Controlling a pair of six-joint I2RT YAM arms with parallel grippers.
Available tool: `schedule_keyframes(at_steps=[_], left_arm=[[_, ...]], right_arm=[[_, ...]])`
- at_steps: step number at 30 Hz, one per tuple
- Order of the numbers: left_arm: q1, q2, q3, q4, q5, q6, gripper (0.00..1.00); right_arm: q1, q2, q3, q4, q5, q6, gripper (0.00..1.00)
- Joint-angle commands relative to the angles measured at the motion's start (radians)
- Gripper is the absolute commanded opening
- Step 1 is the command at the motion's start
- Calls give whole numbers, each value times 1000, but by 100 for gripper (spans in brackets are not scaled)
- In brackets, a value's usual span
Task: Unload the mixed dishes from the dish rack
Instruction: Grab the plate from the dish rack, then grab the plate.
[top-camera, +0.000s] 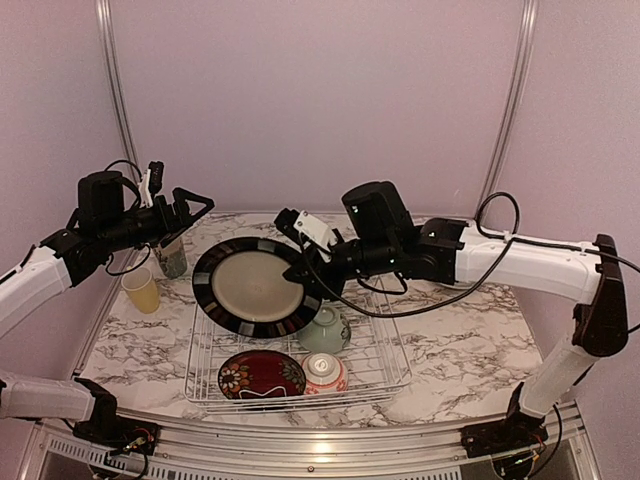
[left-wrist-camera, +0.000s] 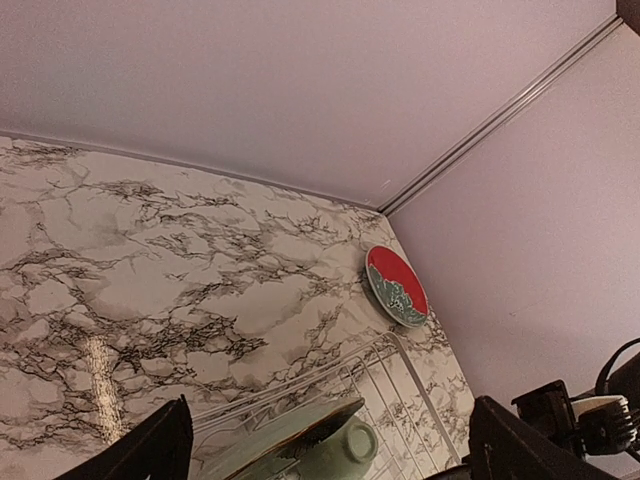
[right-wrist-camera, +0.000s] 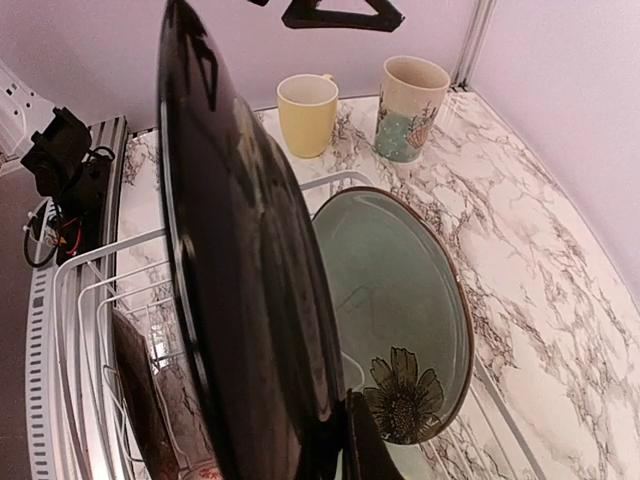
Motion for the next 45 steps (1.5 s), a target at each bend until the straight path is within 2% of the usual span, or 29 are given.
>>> schedule_keyframes(at_steps=[1, 4, 6, 10, 16, 25, 38, 45], left_arm=[[-3, -12, 8, -25, -12, 17, 99], [-3, -10, 8, -25, -12, 17, 99], [-3, -9, 8, -23, -11, 17, 99], [-2, -4, 4, -17, -10, 17, 99], [-5, -12, 1, -21, -13, 19, 99], [-3, -25, -4, -32, -17, 22, 99], [-4, -15, -4, -27, -12, 22, 99], [-4, -9, -4, -27, -8, 22, 99]], right_arm=[[7, -118, -1, 220, 74, 70, 0], [-6, -176, -41, 279, 155, 143, 0], [-40, -239, -85, 347, 152, 229, 0], [-165, -344, -199, 484, 45, 415, 0], [-378, -401, -349, 647, -164, 677, 0], [-681, -456, -580, 851, -276, 1033, 0], [-1065, -542, -808, 835, -253, 1257, 0], [-1126, -534, -827, 756, -193, 1293, 0]])
